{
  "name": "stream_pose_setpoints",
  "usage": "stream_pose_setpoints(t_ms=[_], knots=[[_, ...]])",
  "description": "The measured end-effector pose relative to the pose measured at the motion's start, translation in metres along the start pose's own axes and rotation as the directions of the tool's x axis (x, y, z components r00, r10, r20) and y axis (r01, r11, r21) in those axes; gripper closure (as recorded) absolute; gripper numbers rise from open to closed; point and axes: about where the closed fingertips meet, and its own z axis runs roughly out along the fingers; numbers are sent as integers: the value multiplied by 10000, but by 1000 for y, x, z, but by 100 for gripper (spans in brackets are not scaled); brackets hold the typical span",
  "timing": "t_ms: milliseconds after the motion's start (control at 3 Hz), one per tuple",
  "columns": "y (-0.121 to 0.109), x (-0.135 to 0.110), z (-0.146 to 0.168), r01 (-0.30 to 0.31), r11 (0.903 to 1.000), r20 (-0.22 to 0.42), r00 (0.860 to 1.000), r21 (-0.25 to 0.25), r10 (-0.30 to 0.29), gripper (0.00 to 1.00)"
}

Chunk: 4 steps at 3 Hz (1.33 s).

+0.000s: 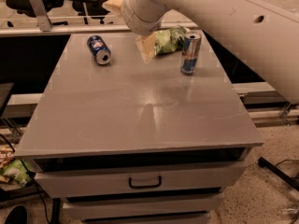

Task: Place pepsi can upright

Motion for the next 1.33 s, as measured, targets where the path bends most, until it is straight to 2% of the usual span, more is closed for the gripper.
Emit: stream_pose_setpoints(t_ms=[333,667,1000,1333], knots=[[-4,10,4,409,9991,19,9992,-68,-409,0],[-10,29,22,965,9950,221,9951,-269,-959,0],[-18,41,48,1608,9858,699,9851,-485,-1572,0],[-25,46,73,2284,9712,1230,9679,-673,-2191,0]])
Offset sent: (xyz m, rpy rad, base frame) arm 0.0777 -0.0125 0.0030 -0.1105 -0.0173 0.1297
